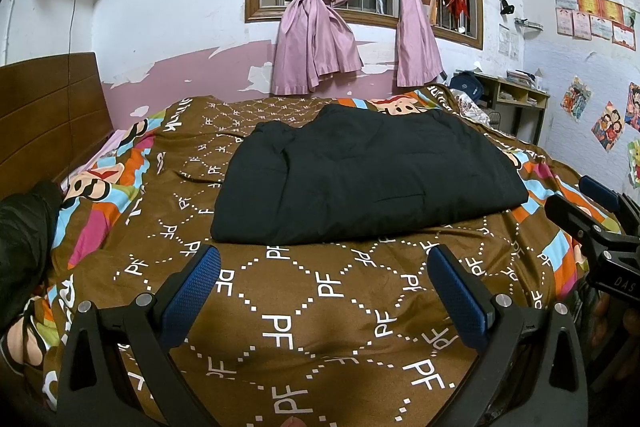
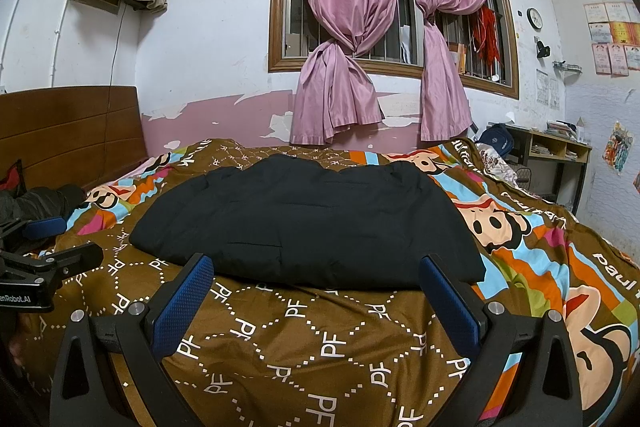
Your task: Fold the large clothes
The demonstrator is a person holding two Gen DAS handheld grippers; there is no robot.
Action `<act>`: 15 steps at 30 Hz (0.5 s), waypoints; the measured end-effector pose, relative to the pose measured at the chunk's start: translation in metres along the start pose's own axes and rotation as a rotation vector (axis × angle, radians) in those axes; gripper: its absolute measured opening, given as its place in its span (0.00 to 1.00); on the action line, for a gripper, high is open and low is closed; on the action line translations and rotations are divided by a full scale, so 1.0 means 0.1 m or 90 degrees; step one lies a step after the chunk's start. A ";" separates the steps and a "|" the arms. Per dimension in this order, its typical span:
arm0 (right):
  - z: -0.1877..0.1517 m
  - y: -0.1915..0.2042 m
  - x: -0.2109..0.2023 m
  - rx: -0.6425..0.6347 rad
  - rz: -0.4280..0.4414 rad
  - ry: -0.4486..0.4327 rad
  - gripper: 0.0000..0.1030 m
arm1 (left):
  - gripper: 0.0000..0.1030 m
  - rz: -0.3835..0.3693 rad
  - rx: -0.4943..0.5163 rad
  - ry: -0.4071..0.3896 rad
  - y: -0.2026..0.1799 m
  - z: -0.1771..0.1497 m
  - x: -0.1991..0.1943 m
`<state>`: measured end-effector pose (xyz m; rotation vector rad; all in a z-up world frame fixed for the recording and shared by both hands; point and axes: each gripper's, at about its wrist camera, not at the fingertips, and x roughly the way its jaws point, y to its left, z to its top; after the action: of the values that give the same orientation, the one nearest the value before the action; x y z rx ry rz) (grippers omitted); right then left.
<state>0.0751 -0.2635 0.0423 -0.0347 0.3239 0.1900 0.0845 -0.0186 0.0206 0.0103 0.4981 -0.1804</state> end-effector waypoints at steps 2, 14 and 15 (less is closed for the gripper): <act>0.00 0.00 0.00 0.000 0.000 0.000 1.00 | 0.98 0.000 0.000 0.000 0.00 0.00 0.00; 0.01 0.00 0.00 0.000 0.000 0.001 1.00 | 0.98 0.000 0.001 0.001 0.00 0.00 0.00; 0.01 0.00 0.00 0.000 0.000 0.001 1.00 | 0.98 0.000 0.001 0.001 0.00 0.00 0.00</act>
<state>0.0755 -0.2633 0.0429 -0.0349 0.3252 0.1901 0.0845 -0.0188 0.0209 0.0113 0.4991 -0.1810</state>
